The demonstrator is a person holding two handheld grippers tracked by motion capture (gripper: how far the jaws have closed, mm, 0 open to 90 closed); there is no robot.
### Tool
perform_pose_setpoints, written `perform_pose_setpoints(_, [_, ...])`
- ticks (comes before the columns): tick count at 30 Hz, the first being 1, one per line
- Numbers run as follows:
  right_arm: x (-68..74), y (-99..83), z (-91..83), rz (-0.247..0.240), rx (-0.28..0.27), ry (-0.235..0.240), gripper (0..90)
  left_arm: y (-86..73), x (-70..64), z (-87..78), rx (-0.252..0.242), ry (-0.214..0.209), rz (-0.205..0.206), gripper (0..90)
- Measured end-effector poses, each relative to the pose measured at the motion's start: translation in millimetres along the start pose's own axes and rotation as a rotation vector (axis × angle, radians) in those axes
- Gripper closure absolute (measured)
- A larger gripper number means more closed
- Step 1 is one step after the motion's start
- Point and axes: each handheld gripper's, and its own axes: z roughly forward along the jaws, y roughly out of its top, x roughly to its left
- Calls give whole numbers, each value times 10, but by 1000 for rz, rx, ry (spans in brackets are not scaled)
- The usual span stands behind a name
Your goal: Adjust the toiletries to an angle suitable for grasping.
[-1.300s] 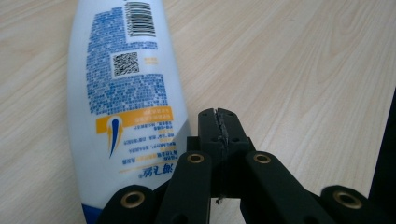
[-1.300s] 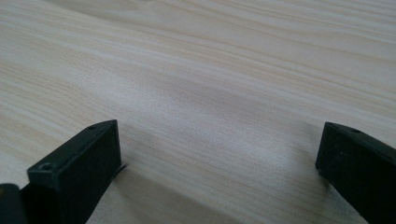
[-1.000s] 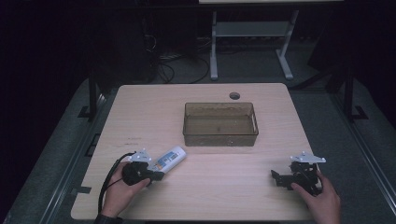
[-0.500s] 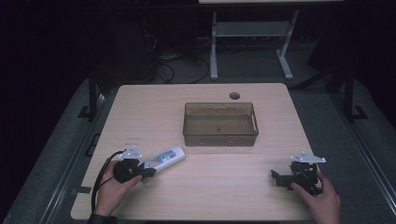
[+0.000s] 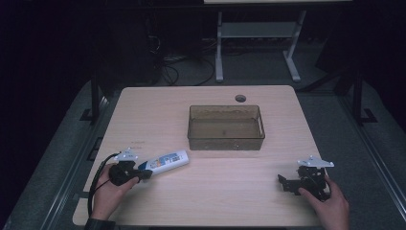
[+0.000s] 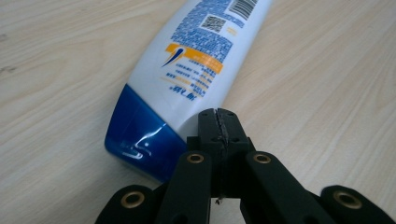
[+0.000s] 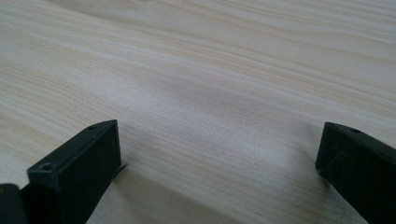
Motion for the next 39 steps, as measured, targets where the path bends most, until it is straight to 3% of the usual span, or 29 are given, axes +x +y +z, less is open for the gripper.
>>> perform_pose_setpoints(31, [0,0,0,0,0,0,0,5,321,-116,-31,106,-55,900])
perform_pose_setpoints(36, [0,0,0,0,0,0,0,9,315,-118,-30,98,-54,900])
perform_pose_setpoints(39, [0,0,0,0,1,0,0,24,257,-143,-38,71,-53,900])
